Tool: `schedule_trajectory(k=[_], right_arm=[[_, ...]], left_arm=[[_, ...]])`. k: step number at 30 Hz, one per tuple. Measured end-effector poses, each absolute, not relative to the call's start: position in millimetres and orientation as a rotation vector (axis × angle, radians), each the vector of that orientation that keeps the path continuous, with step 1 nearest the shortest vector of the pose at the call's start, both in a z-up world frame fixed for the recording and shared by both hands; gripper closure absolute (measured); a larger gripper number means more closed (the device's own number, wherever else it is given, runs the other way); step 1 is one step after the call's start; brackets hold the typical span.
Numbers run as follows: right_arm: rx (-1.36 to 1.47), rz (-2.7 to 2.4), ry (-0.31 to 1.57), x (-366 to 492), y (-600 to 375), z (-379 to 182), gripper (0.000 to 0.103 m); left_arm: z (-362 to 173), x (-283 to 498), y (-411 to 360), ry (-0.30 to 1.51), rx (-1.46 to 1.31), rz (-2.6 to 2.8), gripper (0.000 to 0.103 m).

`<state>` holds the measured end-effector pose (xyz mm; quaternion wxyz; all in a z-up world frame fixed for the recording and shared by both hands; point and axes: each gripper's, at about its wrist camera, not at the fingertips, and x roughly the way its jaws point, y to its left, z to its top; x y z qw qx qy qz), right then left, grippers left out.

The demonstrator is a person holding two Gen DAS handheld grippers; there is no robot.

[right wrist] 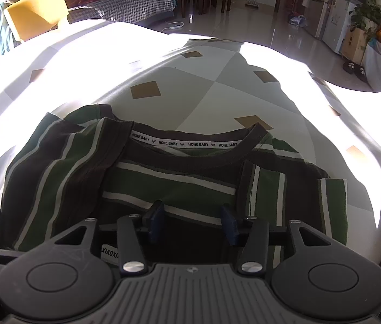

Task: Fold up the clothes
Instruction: 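Press the folded garment flat with the right gripper while the left gripper holds it, then raise both grippers off the folded striped garment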

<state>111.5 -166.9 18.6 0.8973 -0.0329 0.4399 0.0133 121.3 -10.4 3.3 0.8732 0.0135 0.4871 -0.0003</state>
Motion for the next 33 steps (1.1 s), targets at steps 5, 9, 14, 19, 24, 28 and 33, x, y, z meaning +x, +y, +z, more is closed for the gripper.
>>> schedule_trajectory(k=[5, 9, 14, 19, 24, 28, 33], right_arm=[[-0.038, 0.022, 0.945, 107, -172, 26, 0.057], [-0.010, 0.049, 0.974, 98, -176, 33, 0.057], [-0.032, 0.079, 0.987, 82, -177, 41, 0.057], [-0.055, 0.091, 0.991, 66, -175, 48, 0.057], [-0.063, 0.088, 1.003, 52, -176, 51, 0.057], [-0.089, 0.072, 1.008, 39, -176, 51, 0.057], [-0.091, 0.062, 1.024, 21, -176, 50, 0.057]], left_arm=[[7, 118, -11, 1.029, 0.031, -0.004, 0.000], [15, 110, -11, 1.030, 0.033, -0.023, 0.003], [25, 94, -11, 1.025, 0.049, -0.049, 0.004], [32, 78, -7, 1.027, 0.058, -0.069, 0.004], [37, 63, -3, 1.023, 0.071, -0.076, 0.003], [40, 51, -3, 1.015, 0.098, -0.087, 0.000], [39, 34, -4, 1.034, 0.104, -0.111, 0.000]])
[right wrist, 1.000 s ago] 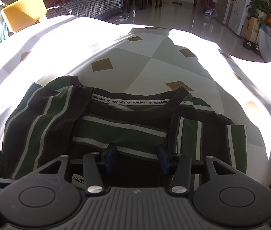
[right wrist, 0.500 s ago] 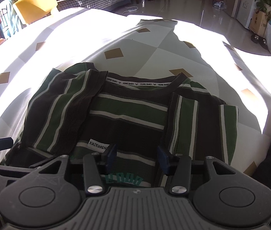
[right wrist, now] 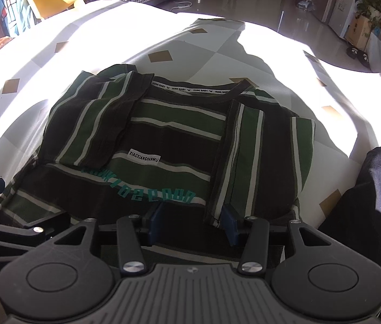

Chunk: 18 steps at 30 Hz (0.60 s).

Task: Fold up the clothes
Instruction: 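Raise both grippers off the folded striped garment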

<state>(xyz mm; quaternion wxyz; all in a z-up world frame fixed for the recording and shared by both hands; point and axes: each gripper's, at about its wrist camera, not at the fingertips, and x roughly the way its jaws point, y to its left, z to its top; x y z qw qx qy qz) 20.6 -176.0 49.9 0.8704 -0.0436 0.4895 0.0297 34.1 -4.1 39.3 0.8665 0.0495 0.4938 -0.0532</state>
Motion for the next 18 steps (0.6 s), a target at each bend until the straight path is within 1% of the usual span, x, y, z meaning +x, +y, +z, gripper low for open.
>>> schedule_trajectory(k=[18], right_arm=[[-0.033, 0.026, 1.065, -28, -169, 47, 0.057]], left_arm=[[38, -6, -2, 1.053, 0.139, -0.126, 0.000]])
